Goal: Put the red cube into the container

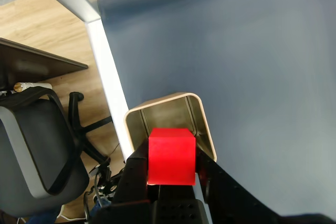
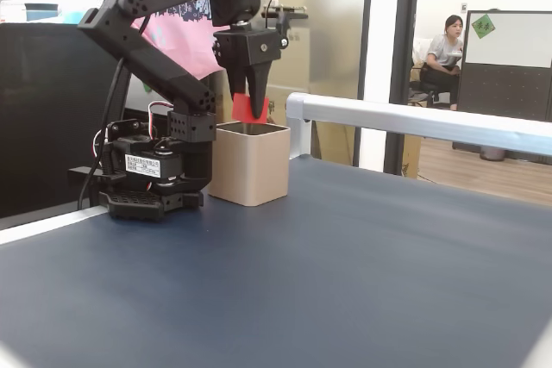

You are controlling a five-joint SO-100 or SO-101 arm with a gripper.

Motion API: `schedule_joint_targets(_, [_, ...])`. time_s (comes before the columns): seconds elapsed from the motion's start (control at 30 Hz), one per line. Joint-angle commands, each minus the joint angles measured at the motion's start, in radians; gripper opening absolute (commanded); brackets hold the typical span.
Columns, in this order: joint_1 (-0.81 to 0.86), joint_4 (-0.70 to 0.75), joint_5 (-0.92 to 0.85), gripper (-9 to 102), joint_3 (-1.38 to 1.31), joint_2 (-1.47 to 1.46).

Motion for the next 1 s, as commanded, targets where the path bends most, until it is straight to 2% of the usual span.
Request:
schedule_joint_targets(0.0, [-0.006,-0.002,0.005,0,-0.035,0.018])
schedule_joint_targets(0.3, [-0.005,-0.002,0.035,1,-0.034,0.035])
schedule_joint_targets(0.73, [0.051,0.002,0.048,25,-0.051,0.043])
schedule_joint_targets(0.97, [0.041,0.015,0.009,28,-0.06,0.026])
